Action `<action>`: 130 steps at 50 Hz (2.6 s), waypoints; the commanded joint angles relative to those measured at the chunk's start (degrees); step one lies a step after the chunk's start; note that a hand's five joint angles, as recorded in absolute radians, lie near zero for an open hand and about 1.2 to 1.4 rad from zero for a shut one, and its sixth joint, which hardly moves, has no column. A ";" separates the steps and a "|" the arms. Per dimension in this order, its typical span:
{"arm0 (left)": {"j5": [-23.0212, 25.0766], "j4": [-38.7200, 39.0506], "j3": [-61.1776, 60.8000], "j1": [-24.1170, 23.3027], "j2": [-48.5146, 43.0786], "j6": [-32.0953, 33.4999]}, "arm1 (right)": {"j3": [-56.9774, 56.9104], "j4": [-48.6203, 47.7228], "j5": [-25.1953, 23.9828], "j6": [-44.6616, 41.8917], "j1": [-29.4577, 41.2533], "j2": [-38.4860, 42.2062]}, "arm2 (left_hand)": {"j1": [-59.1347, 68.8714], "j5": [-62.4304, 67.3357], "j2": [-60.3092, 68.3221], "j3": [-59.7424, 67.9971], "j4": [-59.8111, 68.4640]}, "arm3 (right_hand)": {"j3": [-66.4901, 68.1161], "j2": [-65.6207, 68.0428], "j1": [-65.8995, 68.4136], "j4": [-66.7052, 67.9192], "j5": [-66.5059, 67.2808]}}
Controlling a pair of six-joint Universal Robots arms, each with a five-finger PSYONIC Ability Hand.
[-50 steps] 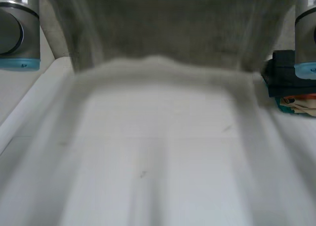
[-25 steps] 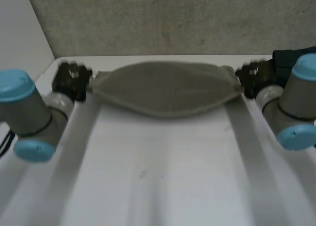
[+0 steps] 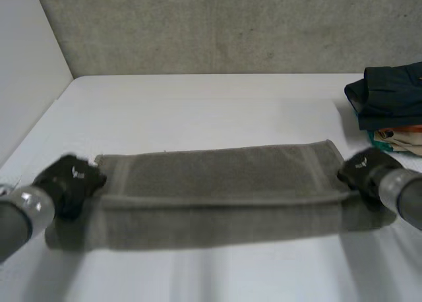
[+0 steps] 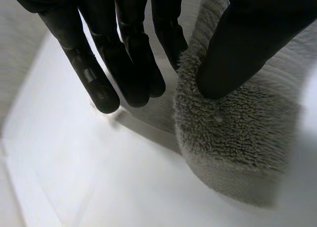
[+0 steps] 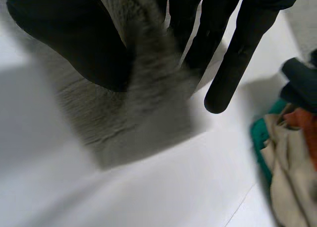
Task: Fold the laundry.
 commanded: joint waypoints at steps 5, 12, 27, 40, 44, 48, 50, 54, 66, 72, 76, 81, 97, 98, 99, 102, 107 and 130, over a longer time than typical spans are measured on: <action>-10.15 16.24 20.32 -7.51 -21.75 -7.36 | -15.65 -21.20 -0.05 7.05 4.75 15.67 | 13.07 14.80 11.20 11.54 10.96 | 11.58 12.59 15.04 10.43 11.34; -16.77 16.07 33.26 -9.79 -32.23 -8.24 | -27.16 -25.78 0.30 7.49 6.59 26.65 | 13.07 14.80 11.20 11.54 10.96 | -12.51 -11.51 -9.06 -13.67 -12.75; -13.25 16.68 36.18 -12.87 -25.92 -17.64 | -28.77 -23.50 5.14 19.79 8.09 18.16 | -56.93 -55.20 -58.80 -58.46 -59.04 | -58.42 -57.41 -54.96 -59.57 -58.66; -12.37 19.14 22.38 -11.55 -14.66 -21.07 | -11.01 -7.32 -7.77 20.76 -3.33 8.82 | -56.93 -55.20 -58.80 -58.46 -59.04 | -42.60 -41.59 -39.14 -43.75 -42.84; -10.53 22.57 18.87 -12.17 -14.22 -21.16 | -8.90 -10.65 -11.55 20.50 -5.62 10.40 | -56.93 -55.20 -58.80 -58.46 -59.04 | -36.97 -35.97 -33.52 -38.13 -37.21; -10.09 24.24 17.54 -12.70 -14.31 -21.16 | -8.89 -13.99 -12.79 19.88 -6.15 15.66 | -56.93 -55.20 -58.80 -58.46 -59.04 | -36.64 -35.63 -33.18 -37.79 -36.88; -10.09 24.42 17.28 -13.05 -14.40 -21.16 | -9.33 -14.79 -12.79 19.88 -6.33 16.99 | -56.93 -55.20 -58.80 -58.46 -59.04 | -32.80 -31.79 -29.34 -33.95 -33.04; -10.09 24.42 17.19 -13.14 -14.49 -21.16 | -10.12 -16.03 -12.18 19.97 -7.03 18.84 | -56.93 -55.20 -58.80 -58.46 -59.04 | 11.58 12.59 15.04 10.43 11.34; -10.09 24.33 15.52 -13.22 -10.54 -21.16 | -0.90 -20.86 -3.22 11.92 -17.48 2.87 | -56.93 -55.20 -58.80 -58.46 -59.04 | 11.58 12.59 15.04 10.43 11.34; -10.00 24.33 13.06 -13.23 -6.67 -21.25 | 0.51 -21.65 -1.11 -1.55 -19.51 1.36 | -56.93 -55.20 -58.80 -58.46 -59.04 | 11.58 12.59 15.04 10.43 11.34; -10.00 24.42 12.00 -13.14 -5.61 -21.25 | -0.63 -23.75 1.10 -2.71 -17.50 1.27 | -56.93 -55.20 -58.80 -58.46 -59.04 | 11.58 12.59 15.04 10.43 11.34; -10.09 24.42 11.83 -13.14 -4.82 -21.68 | -1.42 -32.70 -4.95 -2.27 -0.47 1.27 | -56.93 -55.20 -58.80 -58.46 -59.04 | 11.58 12.59 15.04 10.43 11.34; -10.17 24.68 11.04 -14.02 -4.11 -23.79 | -6.34 -43.38 -21.33 -2.53 34.54 20.51 | -56.93 -55.20 -58.80 -58.46 -59.04 | -2.02 -1.01 1.44 -3.17 -2.26; -10.17 24.77 10.95 -14.36 -4.20 -24.06 | -7.04 -39.79 -18.27 -2.18 34.28 21.04 | -56.93 -55.20 -58.80 -58.46 -59.04 | -47.61 -46.61 -44.16 -48.77 -47.85; -10.17 24.77 10.95 -14.54 -4.29 -24.06 | -7.22 -38.45 -16.68 -2.00 34.10 20.87 | -56.93 -55.20 -58.80 -58.46 -59.04 | -58.42 -57.41 -54.96 -59.57 -58.66; -10.17 24.86 11.21 -14.98 -4.47 -24.15 | -6.44 -33.70 -10.52 2.03 33.93 18.94 | -56.93 -55.20 -58.80 -58.46 -59.04 | -58.42 -57.41 -54.96 -59.57 -58.66; -10.17 25.65 11.91 -15.95 -4.73 -24.15 | -2.31 -32.29 -7.96 17.83 27.88 10.16 | -56.93 -55.20 -58.80 -58.46 -59.04 | -58.42 -57.41 -54.96 -59.57 -58.66; -10.35 27.59 11.91 -19.64 -5.96 -23.88 | 4.12 -39.11 0.92 15.84 19.04 3.30 | -56.93 -55.20 -58.80 -58.46 -59.04 | 11.58 12.59 15.04 10.43 11.34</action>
